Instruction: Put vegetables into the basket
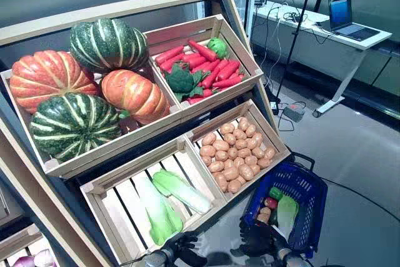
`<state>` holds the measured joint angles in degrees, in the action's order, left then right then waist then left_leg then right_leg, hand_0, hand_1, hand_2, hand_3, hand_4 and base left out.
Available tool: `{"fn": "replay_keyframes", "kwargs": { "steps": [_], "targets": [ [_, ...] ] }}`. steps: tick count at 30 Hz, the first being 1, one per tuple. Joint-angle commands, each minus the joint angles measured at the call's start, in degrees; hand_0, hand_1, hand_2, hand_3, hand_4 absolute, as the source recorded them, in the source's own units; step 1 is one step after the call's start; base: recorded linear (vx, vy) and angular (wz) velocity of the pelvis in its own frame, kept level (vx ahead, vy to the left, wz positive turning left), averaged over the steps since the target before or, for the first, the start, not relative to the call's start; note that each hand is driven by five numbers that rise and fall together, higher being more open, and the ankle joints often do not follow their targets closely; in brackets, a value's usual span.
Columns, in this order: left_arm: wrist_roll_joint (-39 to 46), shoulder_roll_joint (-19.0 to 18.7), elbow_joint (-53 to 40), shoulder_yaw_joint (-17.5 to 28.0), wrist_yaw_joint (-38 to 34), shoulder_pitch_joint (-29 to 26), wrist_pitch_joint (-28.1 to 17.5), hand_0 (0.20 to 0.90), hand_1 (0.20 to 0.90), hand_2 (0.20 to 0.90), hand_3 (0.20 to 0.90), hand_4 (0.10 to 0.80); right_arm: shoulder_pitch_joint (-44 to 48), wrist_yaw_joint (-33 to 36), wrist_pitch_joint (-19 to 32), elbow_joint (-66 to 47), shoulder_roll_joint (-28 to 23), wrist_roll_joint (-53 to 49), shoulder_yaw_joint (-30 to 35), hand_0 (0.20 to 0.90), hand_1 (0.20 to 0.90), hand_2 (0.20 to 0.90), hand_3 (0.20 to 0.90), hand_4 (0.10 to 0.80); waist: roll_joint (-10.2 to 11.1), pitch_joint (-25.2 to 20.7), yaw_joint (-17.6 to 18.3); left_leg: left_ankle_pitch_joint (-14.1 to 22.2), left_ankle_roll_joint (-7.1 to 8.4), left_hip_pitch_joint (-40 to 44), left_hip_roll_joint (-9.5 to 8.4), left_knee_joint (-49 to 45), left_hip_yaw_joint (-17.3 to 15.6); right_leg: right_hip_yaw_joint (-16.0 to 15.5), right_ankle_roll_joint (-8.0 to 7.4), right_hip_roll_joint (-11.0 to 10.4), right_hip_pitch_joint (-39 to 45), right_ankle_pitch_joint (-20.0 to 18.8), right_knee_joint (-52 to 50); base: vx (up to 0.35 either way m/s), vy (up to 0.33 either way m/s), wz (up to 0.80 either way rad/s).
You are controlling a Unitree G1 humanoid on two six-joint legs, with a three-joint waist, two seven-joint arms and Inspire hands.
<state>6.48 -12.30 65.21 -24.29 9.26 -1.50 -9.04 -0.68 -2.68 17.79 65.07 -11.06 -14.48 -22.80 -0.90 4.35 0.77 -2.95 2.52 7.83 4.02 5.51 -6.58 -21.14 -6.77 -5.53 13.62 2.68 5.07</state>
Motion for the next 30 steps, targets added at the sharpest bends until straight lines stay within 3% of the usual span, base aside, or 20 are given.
{"fn": "replay_keyframes", "kwargs": {
  "steps": [1, 11, 17, 25, 30],
  "targets": [
    [0.7, 1.5, 1.9, -1.9, -0.1, -4.9, -4.5, 0.9, 0.9, 0.9, 0.9, 0.8, 6.2, -1.1, 2.2, 1.2, 0.9, -2.5, 0.6, 0.9, 0.9, 0.9, 0.9, 0.8, 0.5, 2.8, -0.8, 8.3, -1.9, 4.0, -2.73, -0.5, -5.0, 2.6, 2.98, 1.1, -0.9, 1.2, -0.1, 0.0, 0.0, 0.0],
    [-0.1, 0.4, 0.4, -3.2, 1.2, -4.9, -6.8, 0.9, 0.9, 0.9, 0.9, 0.8, 6.7, -2.5, 1.7, 0.2, -0.1, -3.3, 0.5, 0.9, 0.9, 0.9, 0.9, 0.8, 0.2, 3.6, -1.1, 8.3, -1.97, 4.0, -2.69, -0.5, -5.1, 2.3, 3.02, 1.1, -0.8, 1.2, -0.1, 0.0, 0.0, 0.0],
    [-0.7, -0.1, -1.7, -4.9, 1.1, -5.0, -12.2, 0.9, 0.9, 0.9, 0.9, 0.8, 6.7, -2.7, 1.7, 0.3, 0.1, -2.8, 0.6, 0.9, 0.9, 0.9, 0.9, 0.8, 0.1, 3.3, -1.2, 8.3, -1.92, 4.0, -2.75, -0.5, -5.1, 2.2, 2.92, 1.0, -0.7, 1.3, -0.1, 0.0, 0.0, 0.0],
    [6.7, -1.7, -11.4, -6.1, 5.4, -4.9, -17.8, 0.9, 0.9, 0.9, 0.9, 0.8, 6.6, -3.1, 1.5, -0.8, -0.5, -3.0, 0.2, 0.9, 0.9, 0.9, 0.9, 0.8, -0.1, 3.8, -1.1, 8.3, -1.74, 3.8, -2.75, -0.5, -5.4, 2.3, 3.02, 0.9, -1.0, 1.2, -0.1, 0.0, 0.0, 0.0],
    [14.0, -3.4, -21.2, -4.0, 4.0, -4.5, -18.9, 0.9, 0.9, 0.9, 0.9, 0.8, 5.8, -2.8, 1.1, -3.5, -1.0, -5.2, 0.6, 0.9, 0.9, 0.9, 0.9, 0.8, -0.1, 4.5, -1.2, 8.2, -1.66, 3.6, -2.63, -0.5, -5.7, 2.1, 3.18, 0.8, -1.2, 1.1, -0.1, 0.0, 0.0, 0.0]
  ]
}}
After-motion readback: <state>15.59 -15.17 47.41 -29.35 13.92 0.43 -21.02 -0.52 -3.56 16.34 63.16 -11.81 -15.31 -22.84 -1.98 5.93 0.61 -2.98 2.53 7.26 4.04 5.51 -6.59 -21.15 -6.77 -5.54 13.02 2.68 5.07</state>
